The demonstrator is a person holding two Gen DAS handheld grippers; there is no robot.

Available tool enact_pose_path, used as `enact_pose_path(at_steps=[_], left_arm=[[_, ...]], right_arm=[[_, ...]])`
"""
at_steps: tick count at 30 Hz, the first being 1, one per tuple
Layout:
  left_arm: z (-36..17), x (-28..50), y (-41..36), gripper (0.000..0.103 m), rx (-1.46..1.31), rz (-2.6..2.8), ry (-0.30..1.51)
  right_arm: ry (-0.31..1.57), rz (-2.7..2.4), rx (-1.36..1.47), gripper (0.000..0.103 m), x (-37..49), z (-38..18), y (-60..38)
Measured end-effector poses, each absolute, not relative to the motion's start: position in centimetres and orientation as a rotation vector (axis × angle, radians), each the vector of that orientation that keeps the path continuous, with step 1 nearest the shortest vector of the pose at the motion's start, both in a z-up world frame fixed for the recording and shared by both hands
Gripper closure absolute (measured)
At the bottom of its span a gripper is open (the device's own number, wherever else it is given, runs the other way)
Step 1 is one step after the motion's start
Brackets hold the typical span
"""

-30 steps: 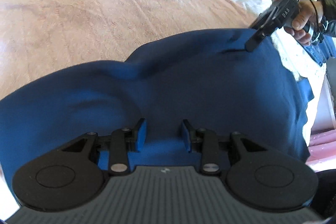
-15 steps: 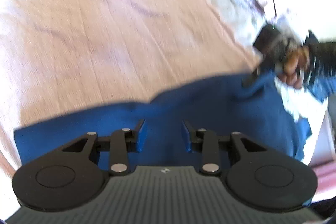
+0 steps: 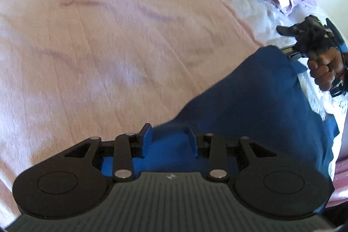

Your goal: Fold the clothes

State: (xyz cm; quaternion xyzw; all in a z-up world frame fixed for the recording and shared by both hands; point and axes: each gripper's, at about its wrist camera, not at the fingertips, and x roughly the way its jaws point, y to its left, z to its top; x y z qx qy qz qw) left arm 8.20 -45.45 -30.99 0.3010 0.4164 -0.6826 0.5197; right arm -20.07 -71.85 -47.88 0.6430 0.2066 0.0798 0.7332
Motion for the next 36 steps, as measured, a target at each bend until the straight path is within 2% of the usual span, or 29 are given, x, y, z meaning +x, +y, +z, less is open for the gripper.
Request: enact_pose_path(at_steps=[7,9,10,11,13,18,28,36], left_arm=[[-29.6,14.7,-41.4,0.069,0.611,-1.347,1.076],[-29.4,17.0,-40.3,0.065,0.595,-1.254,1.102],[-29.5,18.0,-40.0,0.064,0.584,-1.222,1.121],[-29.7,19.0,-40.0,0.064,0.574,-1.195,1.142],[-30.6,20.7,-40.2,0.062,0.539,-1.175,1.216],[-33.7,23.7,-41.6,0.062,0.454,-1.237,1.428],[-35.1,27.2,-41.4,0.062,0.326,-1.264,1.567],[-34.3,25.5,-41.8,0.065,0.286,-1.452,1.639]], right_arm=[[0.561,0.157,1.447,0.043,-19.4,-49.6,-72.2],[0.606,0.133,1.442,0.048,-19.0,-49.7,-72.8],[0.631,0.115,1.427,0.074,-18.8,-49.7,-73.1],[0.671,0.076,1.398,0.096,-18.8,-49.5,-73.3],[0.699,0.012,1.343,0.101,-19.5,-48.6,-73.3],[0.701,-0.046,1.24,0.101,-21.9,-45.8,-72.2],[0.687,-0.134,1.212,0.101,-23.0,-43.2,-68.1],[0.704,-0.15,1.215,0.101,-23.8,-42.4,-67.1]])
